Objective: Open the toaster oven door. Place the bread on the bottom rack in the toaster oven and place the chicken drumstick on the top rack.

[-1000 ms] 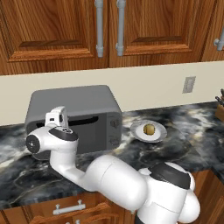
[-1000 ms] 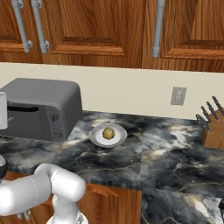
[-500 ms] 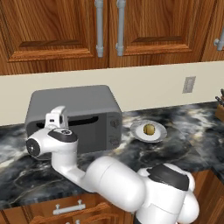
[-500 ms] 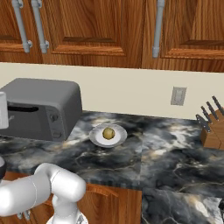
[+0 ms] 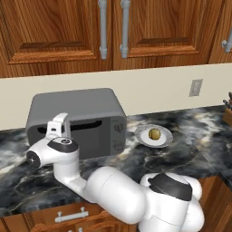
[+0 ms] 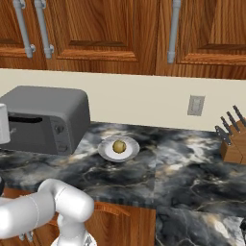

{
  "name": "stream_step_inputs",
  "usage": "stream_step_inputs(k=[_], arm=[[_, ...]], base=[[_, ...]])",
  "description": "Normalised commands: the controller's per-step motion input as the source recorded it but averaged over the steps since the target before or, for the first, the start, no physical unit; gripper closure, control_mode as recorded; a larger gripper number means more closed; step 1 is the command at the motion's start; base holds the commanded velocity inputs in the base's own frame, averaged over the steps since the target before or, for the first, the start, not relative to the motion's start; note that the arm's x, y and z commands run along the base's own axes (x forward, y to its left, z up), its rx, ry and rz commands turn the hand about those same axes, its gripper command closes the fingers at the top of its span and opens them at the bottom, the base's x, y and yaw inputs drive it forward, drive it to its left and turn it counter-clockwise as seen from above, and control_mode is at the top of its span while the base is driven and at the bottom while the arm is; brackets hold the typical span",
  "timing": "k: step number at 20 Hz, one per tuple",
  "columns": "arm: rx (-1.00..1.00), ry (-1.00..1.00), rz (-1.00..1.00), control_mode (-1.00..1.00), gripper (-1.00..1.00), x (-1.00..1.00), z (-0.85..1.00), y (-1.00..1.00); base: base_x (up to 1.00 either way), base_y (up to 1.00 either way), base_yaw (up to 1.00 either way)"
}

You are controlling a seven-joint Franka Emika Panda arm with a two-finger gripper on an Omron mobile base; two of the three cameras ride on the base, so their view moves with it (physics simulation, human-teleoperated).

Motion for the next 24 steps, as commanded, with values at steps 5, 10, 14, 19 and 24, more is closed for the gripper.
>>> stream_step_inputs(k=[5, 10, 14, 19, 24], arm=[[0.0, -0.04, -0.07, -1.0, -1.0, -0.06, -0.01, 0.34], [0.0, -0.06, -0.07, -1.0, -1.0, -0.14, 0.0, 0.32], [0.0, -0.01, -0.07, -1.0, -1.0, -0.03, 0.0, 0.2], [0.01, 0.0, -0.05, -1.0, -1.0, 0.0, 0.0, 0.08], [0.02, 0.09, 0.0, -1.0, -1.0, 0.02, -0.02, -0.03]], base=[[0.0, 0.0, 0.0], [0.0, 0.0, 0.0], [0.0, 0.0, 0.0], [0.0, 0.0, 0.0], [0.0, 0.0, 0.0]])
